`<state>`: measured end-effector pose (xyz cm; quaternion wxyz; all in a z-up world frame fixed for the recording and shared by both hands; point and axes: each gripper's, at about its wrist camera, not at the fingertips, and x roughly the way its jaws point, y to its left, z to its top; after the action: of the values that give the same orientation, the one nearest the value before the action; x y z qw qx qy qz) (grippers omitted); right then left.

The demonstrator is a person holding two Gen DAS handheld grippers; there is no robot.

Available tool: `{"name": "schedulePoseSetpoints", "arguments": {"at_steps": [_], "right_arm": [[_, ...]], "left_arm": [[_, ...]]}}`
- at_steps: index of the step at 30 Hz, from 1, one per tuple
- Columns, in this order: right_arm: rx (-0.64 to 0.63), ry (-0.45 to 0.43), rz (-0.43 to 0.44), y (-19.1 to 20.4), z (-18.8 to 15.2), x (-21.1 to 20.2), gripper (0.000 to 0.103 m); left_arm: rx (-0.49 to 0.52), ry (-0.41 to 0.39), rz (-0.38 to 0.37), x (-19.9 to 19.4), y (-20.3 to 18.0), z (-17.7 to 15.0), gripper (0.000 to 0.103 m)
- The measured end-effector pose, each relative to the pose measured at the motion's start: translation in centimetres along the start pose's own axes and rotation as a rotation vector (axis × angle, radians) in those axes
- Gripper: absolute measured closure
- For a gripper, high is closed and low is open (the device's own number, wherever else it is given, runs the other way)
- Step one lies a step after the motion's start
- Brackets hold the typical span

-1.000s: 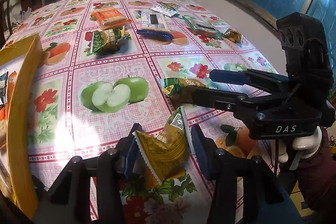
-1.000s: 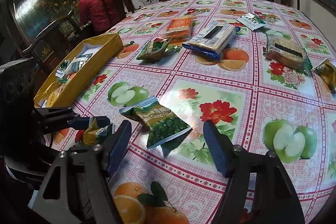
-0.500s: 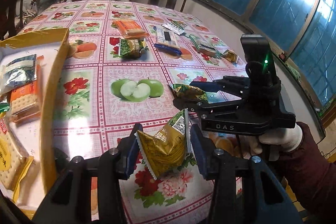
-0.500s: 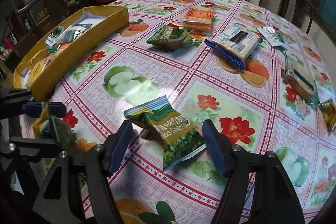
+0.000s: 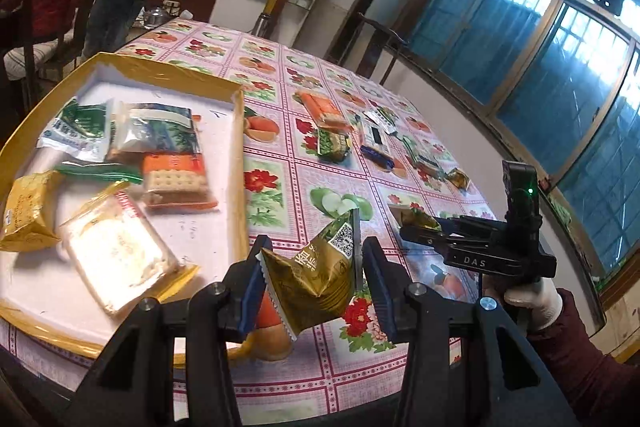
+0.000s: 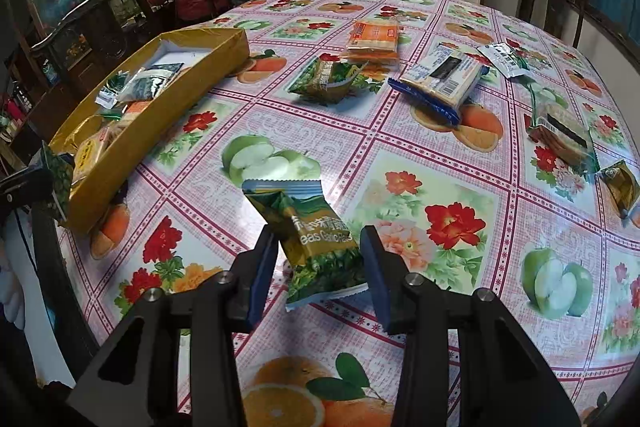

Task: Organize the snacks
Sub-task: 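Carry gold pouch and green bag over the box with both tools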

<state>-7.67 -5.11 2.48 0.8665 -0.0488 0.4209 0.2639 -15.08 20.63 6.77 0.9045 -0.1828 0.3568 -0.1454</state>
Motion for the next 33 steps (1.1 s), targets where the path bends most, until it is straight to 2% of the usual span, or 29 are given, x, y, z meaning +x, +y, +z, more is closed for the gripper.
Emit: {"name": "schedulePoseSetpoints", "arguments": {"at_steps": [6, 15, 22, 31, 33], "right_arm": [[-0.048, -0.024, 0.024, 2.9, 0.8, -1.4, 0.059], [-0.133, -0.049, 0.109, 8.8, 3.4, -2.3, 0.059], [-0.200, -0.035, 0.163, 13.9, 5.5, -0.8, 0.059], [-0.260, 0.001, 0.204, 19.4, 7.1, 2.5, 0.059], [-0.269, 0.012, 0.207, 20.4, 7.3, 3.4, 0.059]], "left_arm": [[-0.060, -0.052, 0.014, -1.9, 2.4, 0.2, 0.057], [-0.138, -0.103, 0.065, -4.2, 6.4, 0.6, 0.057], [-0.172, -0.110, 0.098, -4.9, 9.2, 1.1, 0.057], [-0.271, -0.118, 0.123, -5.2, 13.0, 1.3, 0.057], [-0.287, -0.119, 0.124, -5.2, 13.5, 1.1, 0.052]]}}
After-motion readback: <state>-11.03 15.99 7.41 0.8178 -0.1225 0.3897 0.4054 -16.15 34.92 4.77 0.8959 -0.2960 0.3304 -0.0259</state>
